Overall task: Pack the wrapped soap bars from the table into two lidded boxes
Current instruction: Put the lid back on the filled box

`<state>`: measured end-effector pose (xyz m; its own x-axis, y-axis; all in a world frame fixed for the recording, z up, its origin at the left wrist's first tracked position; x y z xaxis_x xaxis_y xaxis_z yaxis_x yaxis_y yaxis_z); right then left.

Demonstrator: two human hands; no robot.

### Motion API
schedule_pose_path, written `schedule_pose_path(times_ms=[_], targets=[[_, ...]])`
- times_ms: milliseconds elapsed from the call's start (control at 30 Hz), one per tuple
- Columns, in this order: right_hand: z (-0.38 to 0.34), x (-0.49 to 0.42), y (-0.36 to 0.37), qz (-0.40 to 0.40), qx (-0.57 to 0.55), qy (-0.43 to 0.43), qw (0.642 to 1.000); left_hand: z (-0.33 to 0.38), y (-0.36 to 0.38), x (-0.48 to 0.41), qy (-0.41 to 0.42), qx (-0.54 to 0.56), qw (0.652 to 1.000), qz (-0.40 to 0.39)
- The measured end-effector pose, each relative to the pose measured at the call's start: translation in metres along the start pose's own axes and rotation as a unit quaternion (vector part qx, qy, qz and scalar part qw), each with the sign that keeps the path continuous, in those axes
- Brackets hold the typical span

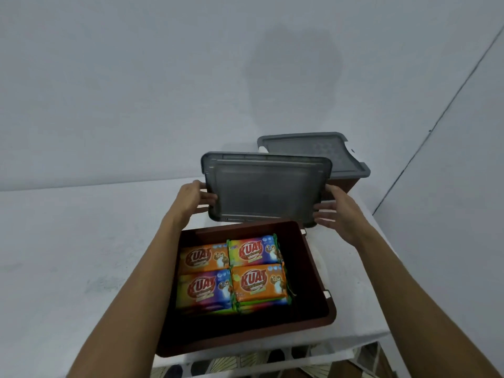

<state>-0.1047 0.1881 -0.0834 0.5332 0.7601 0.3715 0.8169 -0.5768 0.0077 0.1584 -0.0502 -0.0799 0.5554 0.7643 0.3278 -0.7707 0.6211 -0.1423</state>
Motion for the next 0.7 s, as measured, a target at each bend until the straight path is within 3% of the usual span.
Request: schedule_pose_path(times_ms=[100,200,300,467,567,700], targets=[[0.001,0.009,0.005,-0.021,-0.119,-0.008,0.993,-0.003,-0.021,0.026,-0.002,0.085,0.996,-0.016],[-0.002,0.017,0.012,-0.041,-0.152,0.006,0.988,-0.004,-0.039,0.049,-0.001,0.051,0.998,-0.023],[-0.008,0.023,0.021,-0.045,-0.064,0.001,0.997,-0.003,-0.052,0.073,0.031,-0.041,0.999,0.006],[-0.018,0.039,0.037,-0.071,0.078,-0.078,0.991,-0.017,-0.054,0.121,0.051,-0.113,0.992,0.023],[-0.022,0.057,0.047,-0.094,0.212,-0.106,0.967,-0.03,-0.06,0.146,0.053,-0.144,0.987,0.045],[-0.016,0.079,0.057,-0.095,0.333,-0.157,0.925,-0.041,-0.065,0.172,0.059,-0.264,0.957,0.104]])
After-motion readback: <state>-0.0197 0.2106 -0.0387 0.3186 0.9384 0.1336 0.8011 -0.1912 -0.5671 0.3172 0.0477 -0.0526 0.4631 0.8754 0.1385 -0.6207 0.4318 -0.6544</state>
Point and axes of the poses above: each hand's wrist, its own x-axis away from the middle knuckle, its own y-axis out of the palm, z = x × y, the point moved 8 cm from there along -x, towards the middle knuckle, and after that the axes turned 10 degrees about -z, right-handed, at the moved point
